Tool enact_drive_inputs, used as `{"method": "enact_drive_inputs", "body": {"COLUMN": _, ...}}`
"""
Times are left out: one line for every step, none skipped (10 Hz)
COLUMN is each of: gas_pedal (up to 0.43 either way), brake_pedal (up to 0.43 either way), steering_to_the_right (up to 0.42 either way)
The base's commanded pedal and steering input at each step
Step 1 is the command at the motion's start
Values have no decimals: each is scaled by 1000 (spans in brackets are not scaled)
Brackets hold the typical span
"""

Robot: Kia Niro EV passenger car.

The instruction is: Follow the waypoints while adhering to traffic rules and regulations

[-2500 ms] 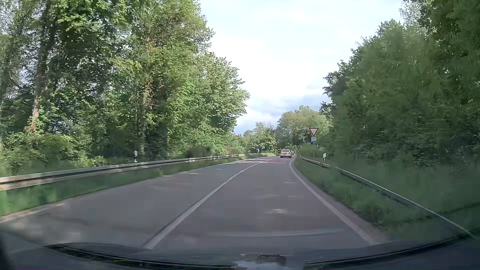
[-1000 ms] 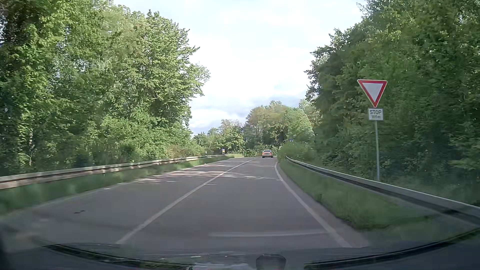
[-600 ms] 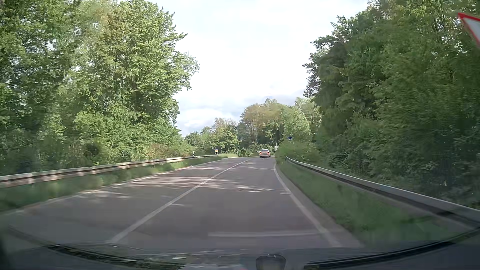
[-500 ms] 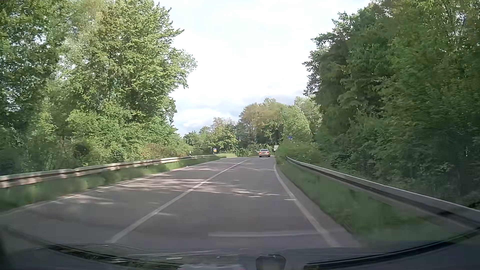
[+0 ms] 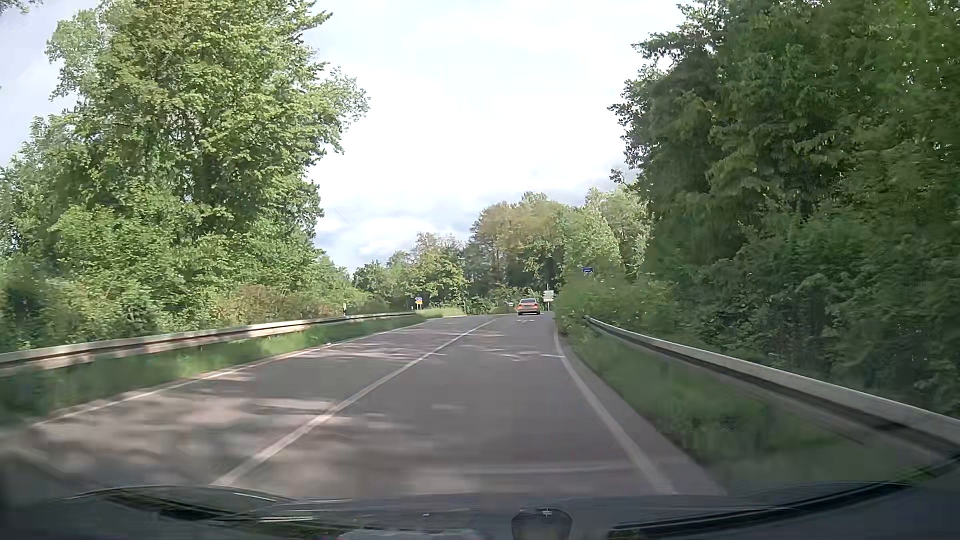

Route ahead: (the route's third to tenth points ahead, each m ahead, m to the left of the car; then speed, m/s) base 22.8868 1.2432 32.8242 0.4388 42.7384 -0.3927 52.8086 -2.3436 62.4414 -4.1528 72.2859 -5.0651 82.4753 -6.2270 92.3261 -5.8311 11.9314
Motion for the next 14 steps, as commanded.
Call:
{"method": "enact_drive_inputs", "body": {"gas_pedal": 79, "brake_pedal": 0, "steering_to_the_right": 7}}
{"method": "enact_drive_inputs", "body": {"gas_pedal": 79, "brake_pedal": 0, "steering_to_the_right": 7}}
{"method": "enact_drive_inputs", "body": {"gas_pedal": 79, "brake_pedal": 0, "steering_to_the_right": 7}}
{"method": "enact_drive_inputs", "body": {"gas_pedal": 79, "brake_pedal": 0, "steering_to_the_right": 7}}
{"method": "enact_drive_inputs", "body": {"gas_pedal": 79, "brake_pedal": 0, "steering_to_the_right": 7}}
{"method": "enact_drive_inputs", "body": {"gas_pedal": 79, "brake_pedal": 0, "steering_to_the_right": 7}}
{"method": "enact_drive_inputs", "body": {"gas_pedal": 79, "brake_pedal": 0, "steering_to_the_right": 7}}
{"method": "enact_drive_inputs", "body": {"gas_pedal": 67, "brake_pedal": 0, "steering_to_the_right": 7}}
{"method": "enact_drive_inputs", "body": {"gas_pedal": 67, "brake_pedal": 0, "steering_to_the_right": 7}}
{"method": "enact_drive_inputs", "body": {"gas_pedal": 67, "brake_pedal": 0, "steering_to_the_right": 7}}
{"method": "enact_drive_inputs", "body": {"gas_pedal": 47, "brake_pedal": 0, "steering_to_the_right": 8}}
{"method": "enact_drive_inputs", "body": {"gas_pedal": 8, "brake_pedal": 0, "steering_to_the_right": 10}}
{"method": "enact_drive_inputs", "body": {"gas_pedal": 8, "brake_pedal": 0, "steering_to_the_right": 12}}
{"method": "enact_drive_inputs", "body": {"gas_pedal": 8, "brake_pedal": 0, "steering_to_the_right": 15}}
